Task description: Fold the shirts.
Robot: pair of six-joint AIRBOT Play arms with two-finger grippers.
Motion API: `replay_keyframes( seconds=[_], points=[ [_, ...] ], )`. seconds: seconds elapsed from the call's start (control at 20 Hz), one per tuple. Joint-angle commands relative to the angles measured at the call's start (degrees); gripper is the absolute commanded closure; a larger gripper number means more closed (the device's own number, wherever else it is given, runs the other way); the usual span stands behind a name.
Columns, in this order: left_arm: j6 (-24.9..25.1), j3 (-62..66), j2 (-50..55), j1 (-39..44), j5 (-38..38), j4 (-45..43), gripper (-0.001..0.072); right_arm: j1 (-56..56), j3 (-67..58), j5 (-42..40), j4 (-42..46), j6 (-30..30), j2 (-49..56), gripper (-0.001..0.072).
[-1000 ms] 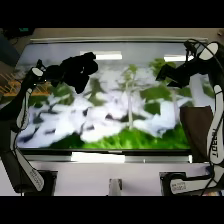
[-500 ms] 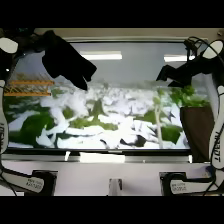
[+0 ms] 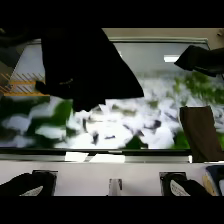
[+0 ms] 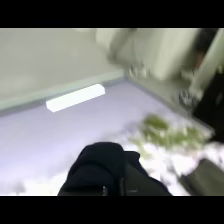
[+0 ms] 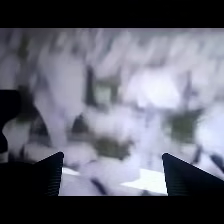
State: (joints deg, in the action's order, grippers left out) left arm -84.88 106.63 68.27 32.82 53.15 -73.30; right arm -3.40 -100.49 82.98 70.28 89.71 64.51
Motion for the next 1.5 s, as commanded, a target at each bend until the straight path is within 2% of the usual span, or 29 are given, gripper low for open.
replay_keyframes(
  seconds=[0.0, 0.1, 0.2, 0.3, 0.35, 0.4, 0.45, 0.55, 0.65, 0.75, 0.9, 1.05, 1.2, 1.3, 1.45],
  points=[
    [-10.8, -10.3, -1.2, 10.0, 6.0, -14.0, 0.067, 0.0, 0.0, 5.6, 0.1, 2.8, -5.4, 0.0059],
    [-18.3, -21.4, 0.7, 12.0, -0.4, -13.7, 0.0669, 0.0, 1.0, 9.9, 0.1, 3.4, -5.4, 0.0059],
    [-26.4, -31.1, 4.1, 13.5, -6.9, -13.0, 0.0669, 0.0, 3.8, 10.6, 0.2, 3.7, -5.3, 0.006],
    [-29.4, -36.5, 8.5, 13.6, -8.4, -8.6, 0.0642, 0.0, 8.4, 9.9, 0.1, 3.7, -5.3, 0.006],
    [-29.4, -37.1, 10.3, 13.1, -6.7, -6.2, 0.0503, 0.0, 11.1, 9.6, 0.1, 3.8, -5.3, 0.006],
    [-29.4, -36.8, 11.3, 12.2, -2.8, -4.5, 0.0223, 0.0, 14.5, 9.2, 0.1, 3.7, -5.3, 0.006],
    [-29.3, -36.4, 11.3, 11.1, 0.8, -4.2, 0.0018, 0.0, 17.8, 8.6, 0.1, 3.7, -5.3, 0.0057],
    [-23.7, -33.6, 9.8, 7.4, 10.5, -7.2, 0.0011, 0.0, 25.0, 6.1, 0.0, 3.3, -5.3, 0.0053],
    [-20.2, -30.9, 7.1, 2.6, 18.2, -13.8, 0.0011, 0.0, 32.4, 3.0, -0.7, 3.0, -5.3, 0.0044],
    [-19.1, -30.7, 4.2, -3.5, 21.0, -17.3, 0.0012, 0.0, 38.9, 0.6, -2.5, 2.6, -5.3, 0.0036],
    [-16.7, -33.5, 4.1, -11.6, 23.8, -12.3, 0.0011, 0.0, 46.8, -2.2, -7.4, 1.9, -5.3, 0.0036],
    [-16.0, -42.3, 4.8, -13.9, 18.5, -0.3, 0.0012, 0.0, 51.9, -4.8, -8.9, 1.5, -5.3, 0.0037],
    [-14.8, -51.2, 4.9, -10.2, 6.9, 9.2, 0.0012, 0.0, 54.4, -5.9, -8.9, 1.5, -5.3, 0.0037],
    [-14.6, -54.2, 5.4, -7.1, 0.2, 12.6, 0.0012, 0.0, 55.4, -6.4, -8.9, 1.6, -5.3, 0.0037],
    [-11.6, -53.9, 6.9, -2.5, -5.4, 12.9, 0.0012, 0.0, 56.0, -6.8, -8.9, 1.6, -5.3, 0.0037]
  ],
)
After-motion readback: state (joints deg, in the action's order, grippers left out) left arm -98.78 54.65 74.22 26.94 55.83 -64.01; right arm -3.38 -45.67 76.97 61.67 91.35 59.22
